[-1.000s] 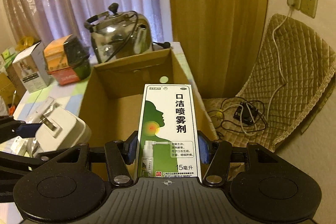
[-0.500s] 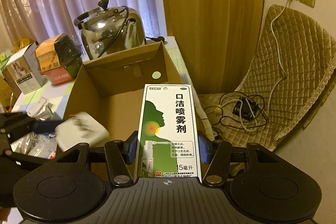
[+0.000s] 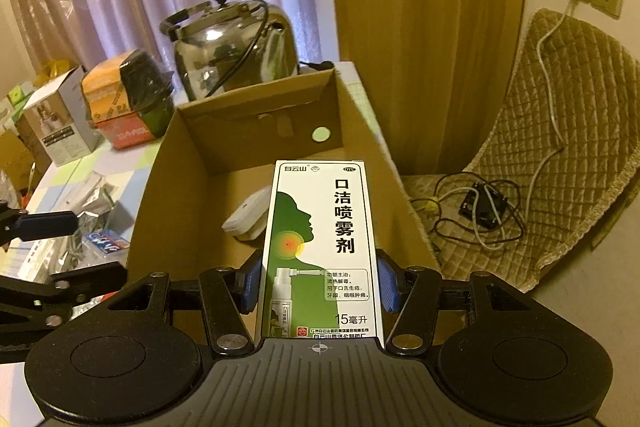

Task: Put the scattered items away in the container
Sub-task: 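Lower the plug adapter into the cardboard box and open the left tool, then lower the spray box into the cardboard box and open the right tool, then move both open tools back over the remaining items on the table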

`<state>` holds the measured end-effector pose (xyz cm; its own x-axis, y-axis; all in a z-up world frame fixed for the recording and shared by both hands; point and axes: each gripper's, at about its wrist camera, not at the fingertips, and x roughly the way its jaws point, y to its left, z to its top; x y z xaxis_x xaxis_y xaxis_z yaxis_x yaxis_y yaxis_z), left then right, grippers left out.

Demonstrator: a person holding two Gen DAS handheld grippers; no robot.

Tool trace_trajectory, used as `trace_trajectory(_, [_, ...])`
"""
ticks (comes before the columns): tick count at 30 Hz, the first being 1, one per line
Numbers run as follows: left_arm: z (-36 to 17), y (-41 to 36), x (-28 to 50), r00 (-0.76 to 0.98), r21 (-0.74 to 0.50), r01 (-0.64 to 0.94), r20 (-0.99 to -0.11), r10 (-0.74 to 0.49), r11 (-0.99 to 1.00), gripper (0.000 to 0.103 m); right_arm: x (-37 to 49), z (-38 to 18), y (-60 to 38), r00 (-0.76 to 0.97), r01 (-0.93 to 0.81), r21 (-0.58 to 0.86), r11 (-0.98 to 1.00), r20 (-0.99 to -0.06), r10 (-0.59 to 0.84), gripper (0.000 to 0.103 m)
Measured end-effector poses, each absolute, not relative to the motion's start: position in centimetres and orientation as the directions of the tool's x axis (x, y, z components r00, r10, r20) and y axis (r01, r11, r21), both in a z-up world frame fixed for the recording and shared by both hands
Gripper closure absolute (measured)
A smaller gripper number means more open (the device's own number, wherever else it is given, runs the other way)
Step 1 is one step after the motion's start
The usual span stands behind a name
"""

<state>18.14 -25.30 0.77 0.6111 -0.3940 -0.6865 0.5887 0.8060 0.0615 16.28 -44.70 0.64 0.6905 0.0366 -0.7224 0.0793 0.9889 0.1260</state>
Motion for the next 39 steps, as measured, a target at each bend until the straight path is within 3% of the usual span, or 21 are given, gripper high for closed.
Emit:
trace_trajectory(17, [0.9,-21.2,17.9,0.609,-0.007,0.524,-0.695,-0.381,0.851,0.035,19.3,-0.8,-42.5,0.657,0.01,0.077,0.997,-0.752,0.051,0.044])
trace_trajectory(18, [0.9,-21.1,17.9,0.607,-0.011,0.522,-0.698,-0.381,0.853,0.035,19.5,-0.9,-42.5,0.662,0.002,0.085,0.996,-0.747,0.062,0.032])
trace_trajectory(19, [0.8,-20.9,17.9,0.608,-0.011,0.519,-0.698,-0.378,0.855,0.035,19.5,-0.9,-42.6,0.666,0.001,0.094,0.996,-0.743,0.07,0.013])
trace_trajectory(20, [0.8,-20.7,17.8,0.61,-0.01,0.516,-0.698,-0.376,0.857,0.035,19.5,-0.8,-42.7,0.675,0.008,0.095,0.995,-0.735,0.065,0.011])
trace_trajectory(39, [1.4,-15.4,14.1,0.633,-0.037,0.42,-0.704,-0.322,0.907,0.033,14.2,2.8,-40.4,0.723,0.022,0.131,0.991,-0.687,0.075,0.011])
